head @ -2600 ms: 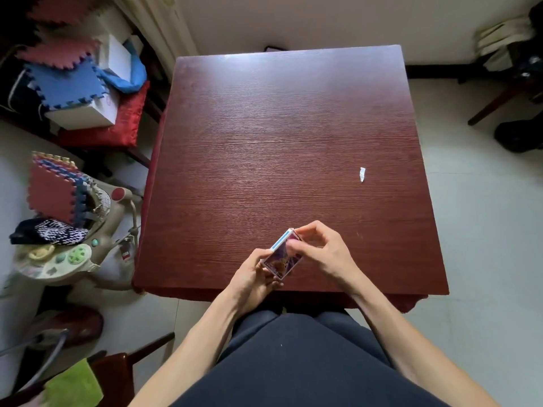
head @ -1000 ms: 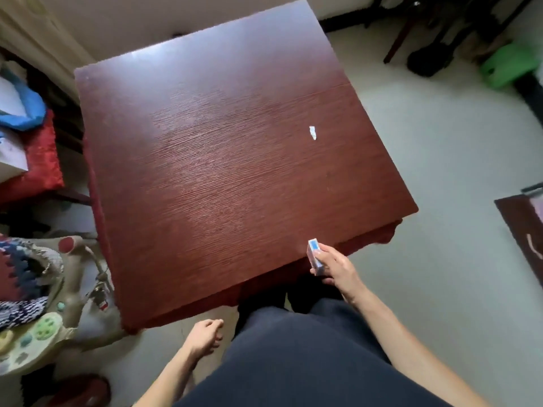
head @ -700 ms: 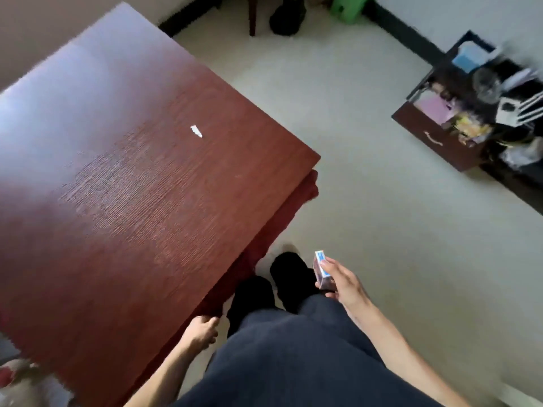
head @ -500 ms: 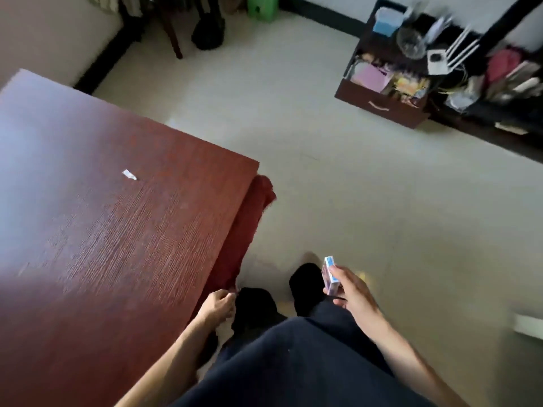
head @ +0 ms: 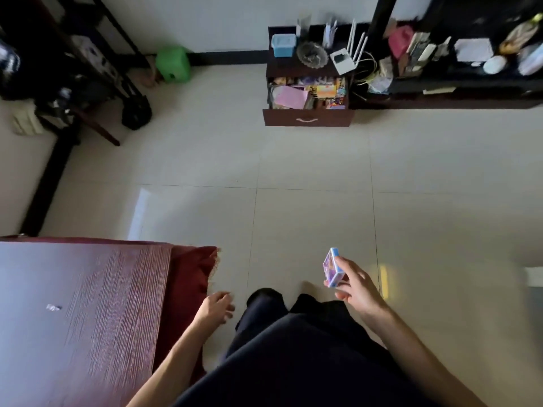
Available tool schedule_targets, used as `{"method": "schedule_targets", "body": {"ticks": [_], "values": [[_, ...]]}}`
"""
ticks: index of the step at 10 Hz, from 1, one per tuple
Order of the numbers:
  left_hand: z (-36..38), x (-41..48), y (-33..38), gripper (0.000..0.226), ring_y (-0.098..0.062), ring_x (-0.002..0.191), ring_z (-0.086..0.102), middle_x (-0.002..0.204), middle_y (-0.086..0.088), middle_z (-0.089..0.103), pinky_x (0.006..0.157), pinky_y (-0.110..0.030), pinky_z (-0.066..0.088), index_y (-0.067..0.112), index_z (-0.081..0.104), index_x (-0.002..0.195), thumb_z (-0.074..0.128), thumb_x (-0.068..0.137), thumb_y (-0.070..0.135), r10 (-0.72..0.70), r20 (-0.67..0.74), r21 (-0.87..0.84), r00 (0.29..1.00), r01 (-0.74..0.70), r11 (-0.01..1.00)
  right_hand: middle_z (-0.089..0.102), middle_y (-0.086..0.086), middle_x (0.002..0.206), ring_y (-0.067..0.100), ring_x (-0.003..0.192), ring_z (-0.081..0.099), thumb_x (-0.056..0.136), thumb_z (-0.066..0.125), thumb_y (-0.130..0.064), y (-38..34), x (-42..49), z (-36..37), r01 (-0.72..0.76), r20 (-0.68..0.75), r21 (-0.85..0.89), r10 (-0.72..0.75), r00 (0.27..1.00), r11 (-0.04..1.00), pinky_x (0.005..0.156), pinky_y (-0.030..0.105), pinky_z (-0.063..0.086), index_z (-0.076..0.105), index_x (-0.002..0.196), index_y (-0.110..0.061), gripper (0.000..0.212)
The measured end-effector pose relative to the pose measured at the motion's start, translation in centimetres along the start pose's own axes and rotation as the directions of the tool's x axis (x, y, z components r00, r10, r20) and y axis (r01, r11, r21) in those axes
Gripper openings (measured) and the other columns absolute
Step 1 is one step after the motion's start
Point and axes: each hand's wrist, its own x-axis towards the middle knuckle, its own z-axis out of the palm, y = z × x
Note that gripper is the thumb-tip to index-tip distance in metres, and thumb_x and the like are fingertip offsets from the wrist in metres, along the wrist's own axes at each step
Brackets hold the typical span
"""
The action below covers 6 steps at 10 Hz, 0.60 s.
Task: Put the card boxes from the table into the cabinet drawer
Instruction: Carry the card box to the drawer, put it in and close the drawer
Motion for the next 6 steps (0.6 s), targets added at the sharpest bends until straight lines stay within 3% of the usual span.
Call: {"method": "schedule_targets", "body": {"ticks": [2, 4, 5, 6], "values": [[1.5, 2.0, 3.4, 0.018, -0.020, 0.055, 0.059, 0.072, -0.012, 0.067, 0.049, -0.026, 0.045, 0.003, 0.067, 0.100, 0.056, 0.097, 0.017, -0.065, 0.061, 0.090, 0.996, 0.059, 0.994, 0.074, 0.013, 0.102, 0.032, 0.101, 0.074, 0.071, 0.066, -0.071, -4.0, 4.7, -2.4, -0.069, -0.039, 0.072, 0.072, 0.997, 0.995, 0.077, 0.035, 0.046, 0.074, 0.091, -0.039, 0.038], [0.6, 7.2, 9.2, 0.018, -0.013, 0.054, 0.054, 0.064, -0.004, 0.061, 0.037, -0.007, 0.039, 0.008, 0.065, 0.079, 0.057, 0.095, 0.007, -0.044, 0.034, 0.183, 0.998, 0.037, 0.982, 0.076, 0.004, 0.091, 0.029, 0.092, 0.077, 0.087, 0.066, -0.055, -10.4, 10.8, -4.2, -0.054, -0.126, 0.105, 0.067, 0.990, 0.993, 0.067, 0.033, 0.046, 0.076, 0.099, -0.033, 0.027], [-0.1, 10.5, 13.9, 0.015, -0.008, 0.058, 0.052, 0.069, 0.002, 0.059, 0.042, -0.006, 0.039, 0.008, 0.062, 0.086, 0.053, 0.098, 0.006, -0.011, 0.078, 0.234, 0.997, -0.007, 0.972, 0.077, 0.002, 0.093, 0.018, 0.079, 0.074, 0.088, 0.061, -0.060, -13.8, 14.0, -5.1, -0.026, -0.191, 0.113, 0.048, 0.980, 0.993, 0.070, 0.036, 0.054, 0.071, 0.110, -0.020, 0.046], [-0.1, 11.7, 20.8, 0.019, -0.008, 0.058, 0.053, 0.068, 0.002, 0.060, 0.043, -0.009, 0.040, 0.011, 0.060, 0.083, 0.050, 0.098, 0.008, -0.107, 0.179, 0.346, 0.978, 0.039, 0.937, 0.077, 0.000, 0.088, 0.015, 0.072, 0.072, 0.084, 0.061, -0.064, -16.6, 16.8, -6.0, -0.041, -0.226, 0.145, 0.073, 0.971, 0.989, 0.068, 0.035, 0.055, 0.072, 0.107, -0.018, 0.053]]}}
